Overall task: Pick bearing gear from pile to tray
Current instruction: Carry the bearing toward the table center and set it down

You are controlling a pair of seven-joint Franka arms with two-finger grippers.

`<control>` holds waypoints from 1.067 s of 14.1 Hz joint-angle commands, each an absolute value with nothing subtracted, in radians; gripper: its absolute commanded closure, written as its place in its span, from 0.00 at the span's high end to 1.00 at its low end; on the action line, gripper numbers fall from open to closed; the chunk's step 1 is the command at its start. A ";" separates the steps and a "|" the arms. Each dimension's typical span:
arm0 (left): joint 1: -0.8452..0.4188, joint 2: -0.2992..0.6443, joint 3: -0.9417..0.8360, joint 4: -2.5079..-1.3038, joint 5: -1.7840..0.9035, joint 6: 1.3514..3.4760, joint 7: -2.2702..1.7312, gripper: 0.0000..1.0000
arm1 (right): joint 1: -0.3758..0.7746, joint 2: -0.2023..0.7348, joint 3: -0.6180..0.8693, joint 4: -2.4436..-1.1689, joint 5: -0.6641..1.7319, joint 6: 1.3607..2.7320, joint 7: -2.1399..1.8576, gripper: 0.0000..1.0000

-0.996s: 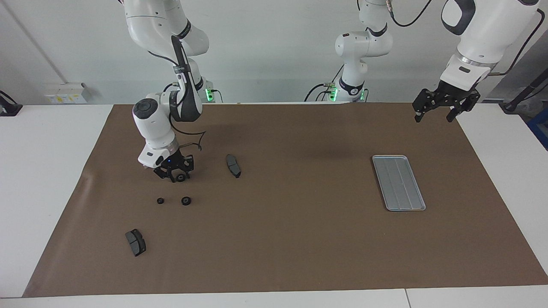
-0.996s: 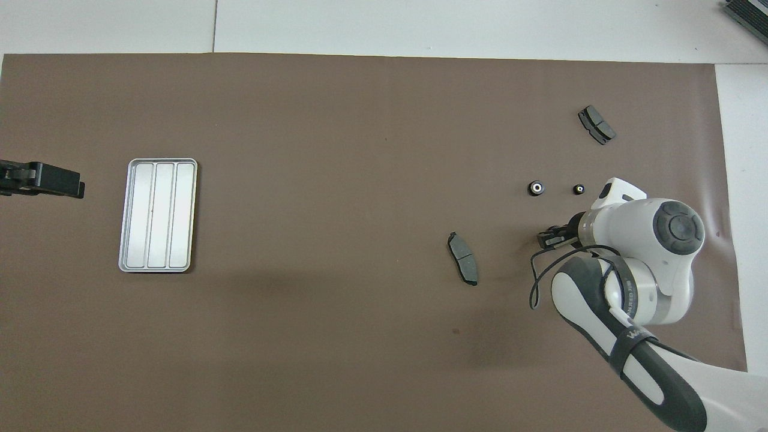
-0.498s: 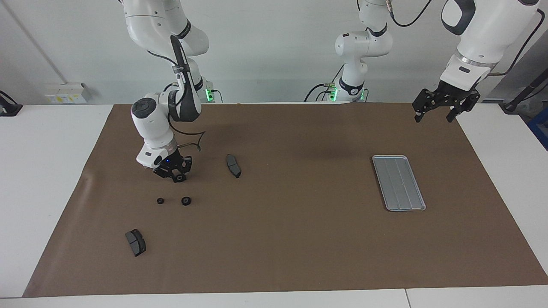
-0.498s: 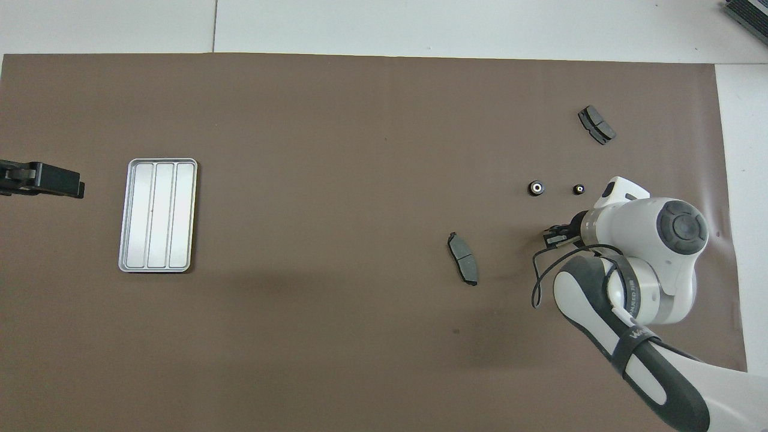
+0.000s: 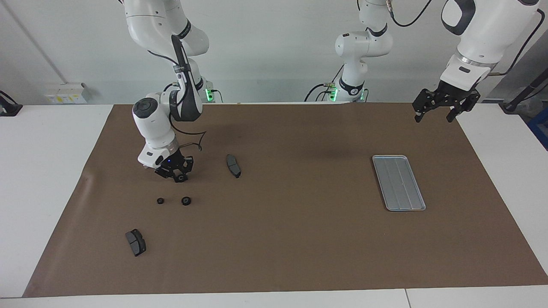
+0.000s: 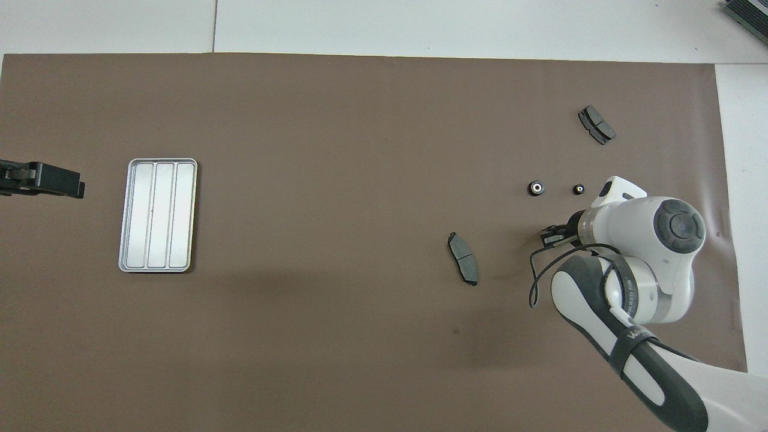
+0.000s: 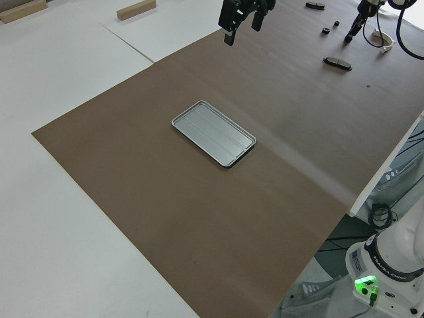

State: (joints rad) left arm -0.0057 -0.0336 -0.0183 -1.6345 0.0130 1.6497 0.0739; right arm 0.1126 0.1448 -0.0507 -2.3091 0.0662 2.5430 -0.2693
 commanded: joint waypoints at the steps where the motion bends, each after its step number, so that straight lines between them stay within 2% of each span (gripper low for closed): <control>1: -0.008 -0.038 -0.011 -1.643 0.002 1.647 0.080 1.00 | 0.115 0.109 -0.043 -2.222 0.092 2.403 -0.204 0.00; 5: -0.008 -0.038 -0.012 -1.643 0.002 1.647 0.080 1.00 | 0.124 0.089 -0.005 -2.114 0.092 2.291 -0.052 0.00; 8: -0.008 -0.038 -0.011 -1.643 0.002 1.647 0.080 1.00 | 0.176 0.097 0.012 -2.001 0.091 2.172 0.076 0.00; 15: -0.009 -0.038 -0.012 -1.643 0.002 1.648 0.080 1.00 | 0.369 0.138 0.012 -1.944 0.074 2.181 0.363 0.00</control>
